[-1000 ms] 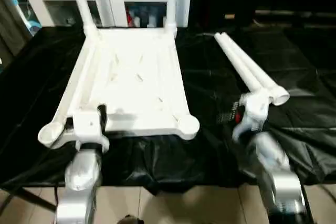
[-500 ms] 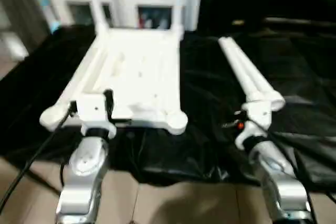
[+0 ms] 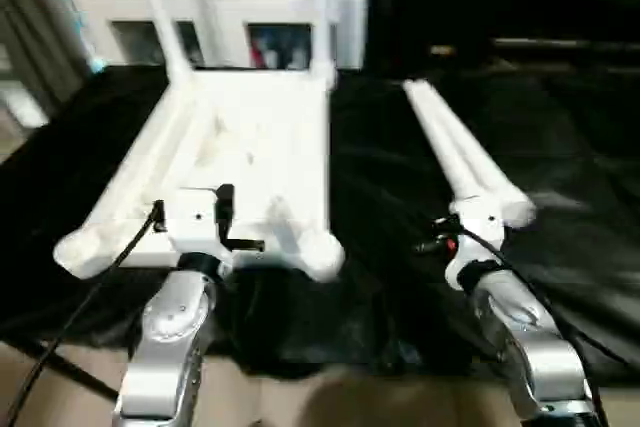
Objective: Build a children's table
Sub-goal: Move to table
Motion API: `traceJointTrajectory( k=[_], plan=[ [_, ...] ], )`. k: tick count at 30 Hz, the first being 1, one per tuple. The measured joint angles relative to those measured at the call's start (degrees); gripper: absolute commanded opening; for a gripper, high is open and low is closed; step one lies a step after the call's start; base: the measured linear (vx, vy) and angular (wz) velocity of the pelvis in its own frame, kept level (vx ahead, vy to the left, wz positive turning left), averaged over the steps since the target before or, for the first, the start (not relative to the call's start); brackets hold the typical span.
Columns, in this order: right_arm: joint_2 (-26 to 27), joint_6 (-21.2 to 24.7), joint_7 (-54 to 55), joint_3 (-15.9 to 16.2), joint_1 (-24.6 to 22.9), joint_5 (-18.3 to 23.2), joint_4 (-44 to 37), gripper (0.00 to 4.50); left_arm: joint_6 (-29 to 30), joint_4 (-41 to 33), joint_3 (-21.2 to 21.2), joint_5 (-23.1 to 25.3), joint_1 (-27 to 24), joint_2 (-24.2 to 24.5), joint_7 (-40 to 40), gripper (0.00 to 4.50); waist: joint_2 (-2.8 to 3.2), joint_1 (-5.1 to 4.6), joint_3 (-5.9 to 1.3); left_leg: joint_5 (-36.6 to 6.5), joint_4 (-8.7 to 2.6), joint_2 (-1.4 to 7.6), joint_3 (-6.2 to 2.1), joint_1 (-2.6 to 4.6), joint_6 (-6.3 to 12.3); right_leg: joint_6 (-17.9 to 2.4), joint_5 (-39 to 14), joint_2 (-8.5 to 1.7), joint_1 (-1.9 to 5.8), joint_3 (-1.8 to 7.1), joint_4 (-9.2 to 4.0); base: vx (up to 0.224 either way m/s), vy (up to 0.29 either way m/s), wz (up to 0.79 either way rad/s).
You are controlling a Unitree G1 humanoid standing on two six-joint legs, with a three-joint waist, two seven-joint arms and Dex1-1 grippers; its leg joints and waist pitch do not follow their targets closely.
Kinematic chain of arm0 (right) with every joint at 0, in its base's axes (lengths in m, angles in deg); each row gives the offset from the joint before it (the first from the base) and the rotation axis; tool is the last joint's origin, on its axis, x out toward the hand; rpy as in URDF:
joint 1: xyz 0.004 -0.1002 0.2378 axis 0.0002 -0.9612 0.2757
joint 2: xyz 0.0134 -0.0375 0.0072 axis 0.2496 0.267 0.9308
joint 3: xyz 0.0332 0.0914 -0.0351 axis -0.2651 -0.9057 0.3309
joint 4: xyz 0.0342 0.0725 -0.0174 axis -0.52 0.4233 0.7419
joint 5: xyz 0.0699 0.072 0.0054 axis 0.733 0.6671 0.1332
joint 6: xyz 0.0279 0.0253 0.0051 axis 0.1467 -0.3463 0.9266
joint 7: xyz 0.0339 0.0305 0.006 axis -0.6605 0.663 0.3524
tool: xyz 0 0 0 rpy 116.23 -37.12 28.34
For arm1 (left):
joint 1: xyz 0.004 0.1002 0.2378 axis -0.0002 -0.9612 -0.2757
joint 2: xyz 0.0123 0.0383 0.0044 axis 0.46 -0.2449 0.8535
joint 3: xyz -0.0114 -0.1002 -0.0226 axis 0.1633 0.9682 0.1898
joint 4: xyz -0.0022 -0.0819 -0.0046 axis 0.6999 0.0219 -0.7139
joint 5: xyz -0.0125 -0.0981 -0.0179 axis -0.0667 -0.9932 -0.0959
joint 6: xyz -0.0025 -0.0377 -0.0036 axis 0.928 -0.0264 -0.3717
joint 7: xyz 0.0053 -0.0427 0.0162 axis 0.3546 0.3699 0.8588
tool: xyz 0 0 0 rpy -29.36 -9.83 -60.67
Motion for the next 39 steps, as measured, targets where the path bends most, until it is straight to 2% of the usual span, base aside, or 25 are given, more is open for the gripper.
traceJointTrajectory(
  k=[1,2,3,4,5,6,7,8,9,10,11,12,13,15,18,22,23,24,25,26,27,28,31,33,39],
  plan=[
    [0.8,0.2,-0.2,1.3,0.3,0.0,0.0,0.02,0.0,-0.1,0.8,0.0,-0.8,0.4,0.1,0.0,-0.24,-0.62,0.12,-0.9,0.16,-0.19,-0.15,0.61,-1.13,-0.1,-1.1,-0.56,0.07,0.02,1.28,0.27,0.097,-0.04],
    [1.3,0.2,-0.7,2.5,0.9,0.1,-0.1,0.02,0.1,0.2,1.7,0.0,-0.8,0.9,0.3,0.0,-1.34,-1.55,0.01,-1.3,0.17,-0.77,-0.12,0.73,-0.97,-0.3,-1.5,-1.21,-1.31,0.5,3.91,0.181,0.077,-0.04],
    [1.3,0.2,-1.1,2.9,1.0,0.2,-0.2,0.02,0.3,0.3,2.1,0.0,-0.9,0.9,0.4,0.0,-1.56,-2.25,-0.11,-1.7,0.19,-1.12,-0.15,0.95,-0.74,0.2,-1.6,-1.89,-2.92,0.76,6.55,0.193,0.029,0.05],
    [0.9,0.2,-1.1,2.9,1.0,0.2,-0.2,0.02,0.4,0.2,2.1,0.0,-0.9,0.6,0.5,0.0,-1.69,-3.09,-0.14,-2.2,0.19,-1.27,-0.07,1.49,-0.58,1.6,-1.3,-2.65,-4.73,1.21,7.96,0.151,0.013,0.05],
    [0.6,0.2,-1.1,2.7,1.0,0.2,-0.1,0.02,0.4,0.1,2.0,0.0,-0.9,0.5,0.5,0.0,-1.99,-3.54,-0.1,-2.6,0.16,-1.37,0.16,1.93,-0.66,2.7,-0.7,-3.27,-6.27,1.61,8.14,0.151,0.013,0.05],
    [0.4,0.2,-1.1,2.5,1.0,0.2,-0.1,0.02,0.4,-0.1,2.0,0.0,-0.9,0.4,0.5,0.0,-2.59,-4.05,-0.04,-2.9,0.1,-1.67,0.47,2.43,-0.63,3.7,0.1,-4.0,-7.53,2.1,7.57,0.117,-0.036,-0.02],
    [0.3,0.4,-1.0,2.1,1.1,0.2,-0.1,0.02,0.4,-0.4,2.0,0.0,-0.9,0.2,0.5,0.0,-4.18,-4.44,0.09,-3.3,0.06,-2.54,1.09,3.03,-1.05,3.7,1.2,-5.17,-8.03,2.83,3.83,0.085,-0.099,-0.01],
    [-0.2,1.1,-0.9,1.9,1.4,0.1,0.0,0.02,0.4,-0.3,2.0,0.0,-1.0,0.0,0.5,0.0,-5.24,-4.55,0.31,-3.7,0.2,-2.86,1.47,3.28,-1.33,3.0,4.3,-5.54,-7.91,3.55,3.64,0.085,-0.099,-0.01],
    [-0.7,1.9,-0.7,1.5,1.5,-0.2,0.2,0.02,0.5,-0.2,1.6,0.0,-1.4,-1.0,0.4,0.0,-5.28,-4.2,0.34,-4.6,1.35,-2.83,1.49,3.13,1.12,2.5,3.9,-5.04,-7.36,3.77,2.98,0.082,-0.119,-0.01],
    [-1.5,2.9,-0.4,1.1,1.9,-0.6,0.6,0.02,0.6,-0.2,0.3,-0.3,-1.6,-1.6,0.3,0.0,-5.25,-3.75,0.36,-5.2,2.29,-2.84,0.82,2.79,2.48,2.2,3.9,-4.85,-6.91,3.69,2.58,0.083,-0.107,-0.06],
    [-1.7,4.2,0.3,0.1,3.0,-0.8,1.0,0.02,1.2,-0.4,-0.4,-0.5,-1.6,-1.6,0.3,0.0,-5.24,-3.4,0.33,-5.0,2.53,-2.85,0.33,2.25,2.3,2.0,4.0,-4.46,-6.5,3.63,2.27,0.083,-0.107,-0.06],
    [-1.8,5.3,0.3,-0.3,4.2,-0.7,1.0,0.02,1.5,-0.5,-0.3,-0.5,-1.5,-1.5,0.3,0.0,-4.73,-3.27,0.08,-3.5,0.58,-2.27,0.07,2.11,1.11,2.0,4.3,-3.81,-6.5,3.4,2.28,0.07,-0.085,-0.09],
    [-1.6,8.1,-0.5,-0.7,6.2,1.0,1.2,0.02,1.6,-0.6,0.2,-0.7,-1.4,-0.8,0.0,0.0,-4.2,-3.06,-0.04,-1.9,-0.19,-1.36,-0.12,1.86,-3.18,1.8,4.3,-3.03,-6.54,3.03,2.44,0.065,-0.029,-0.11],
    [-1.3,10.8,-2.0,-1.4,8.1,3.8,1.3,0.29,1.6,-0.6,0.8,-1.3,-1.1,-0.3,-0.7,0.0,-4.22,-2.95,-0.06,-1.5,-0.19,-0.88,-0.05,1.31,-3.86,1.9,4.7,-2.98,-6.61,2.68,1.85,0.032,-0.014,-0.06],
    [-0.9,11.9,-2.4,-1.3,9.1,4.9,2.4,0.29,1.6,-0.6,1.3,-1.8,-0.7,0.0,-1.5,0.0,-4.04,-2.14,-0.08,-1.5,-0.16,-0.26,0.66,0.99,-3.85,1.4,5.0,-3.15,-6.53,2.19,0.84,0.0,0.0,0.0],
    [-0.9,12.2,-2.4,-1.3,9.0,5.5,2.7,0.29,1.6,-0.6,1.7,-1.8,-0.7,0.1,-1.5,0.0,-3.97,-1.67,0.05,-1.6,-0.2,0.53,2.64,1.44,-3.5,1.3,5.1,-3.79,-5.99,2.0,0.67,0.0,0.0,0.0],
    [-0.9,12.2,-2.4,-1.3,9.0,5.5,2.7,0.36,1.6,-0.6,1.7,-1.8,-0.7,0.1,-1.6,0.21,-3.99,-1.68,0.06,-1.6,-0.23,0.62,3.02,1.6,-3.49,1.3,5.1,-3.92,-5.89,2.03,0.68,0.0,0.0,0.0],
    [-0.9,12.1,-2.1,-1.0,11.0,5.3,5.4,0.49,2.5,-0.9,1.8,-2.4,-0.8,0.7,-2.9,0.33,-2.86,-1.62,0.49,-1.6,-0.22,0.7,3.24,1.78,-3.49,1.3,5.1,-4.0,-5.71,2.03,0.71,0.0,0.0,0.0],
    [-1.3,12.5,-0.6,-0.8,19.1,3.5,15.2,0.49,5.9,-0.8,1.5,-4.2,0.2,4.2,-6.7,0.33,-2.64,-2.41,0.8,-1.6,0.02,0.62,3.41,2.08,-3.47,1.2,5.2,-4.16,-5.63,2.15,0.87,-0.078,0.043,-0.15],
    [-2.2,12.2,0.8,-1.3,25.0,2.0,21.4,0.58,8.3,-1.2,0.8,-5.3,1.4,6.5,-9.5,0.44,-2.01,-2.81,1.1,-1.6,0.02,0.37,3.37,1.89,-3.48,1.2,5.2,-4.45,-5.99,2.07,0.9,-0.078,0.043,-0.15],
    [-3.1,12.0,2.1,-1.9,30.0,0.8,26.7,0.69,10.5,-1.7,0.2,-6.3,2.6,8.6,-12.2,0.53,-1.78,-2.92,1.25,-1.6,-0.14,0.15,3.4,1.72,-3.49,1.3,5.3,-4.74,-6.3,2.0,0.92,-0.108,0.048,-0.17],
    [-4.0,11.3,3.3,-2.8,34.8,-0.6,32.4,0.78,13.1,-2.9,-0.4,-7.3,3.5,10.7,-15.2,0.64,-1.89,-2.82,1.22,-1.6,-0.37,0.04,3.61,1.73,-3.52,1.0,5.6,-5.0,-6.41,1.95,1.04,-0.07,-0.002,0.07],
    [-5.3,9.6,4.7,-3.7,41.1,-1.0,40.5,1.03,17.2,-4.7,-1.2,-8.5,3.7,12.3,-18.1,0.88,-2.05,-2.3,1.15,-1.5,-0.45,0.34,3.79,1.87,-3.37,0.9,5.6,-4.97,-6.29,1.74,1.17,-0.023,-0.001,0.02],
    [-5.4,8.8,5.1,-3.7,42.7,-0.9,43.6,1.22,18.2,-4.9,-1.2,-9.1,4.4,12.3,-18.6,1.09,-2.05,-1.86,1.14,-0.7,-0.63,0.54,3.84,1.76,-3.25,1.0,5.7,-4.9,-6.4,1.55,1.19,0.0,0.0,0.0],
    [-5.3,5.0,5.2,-4.3,47.9,-1.1,53.9,1.71,19.2,-5.0,-0.8,-10.7,7.0,12.3,-18.6,1.6,-1.97,-1.21,1.08,-0.1,-0.48,0.64,4.0,0.13,-2.29,1.0,5.8,-4.91,-7.8,1.39,1.22,0.0,0.0,0.0]
  ],
)
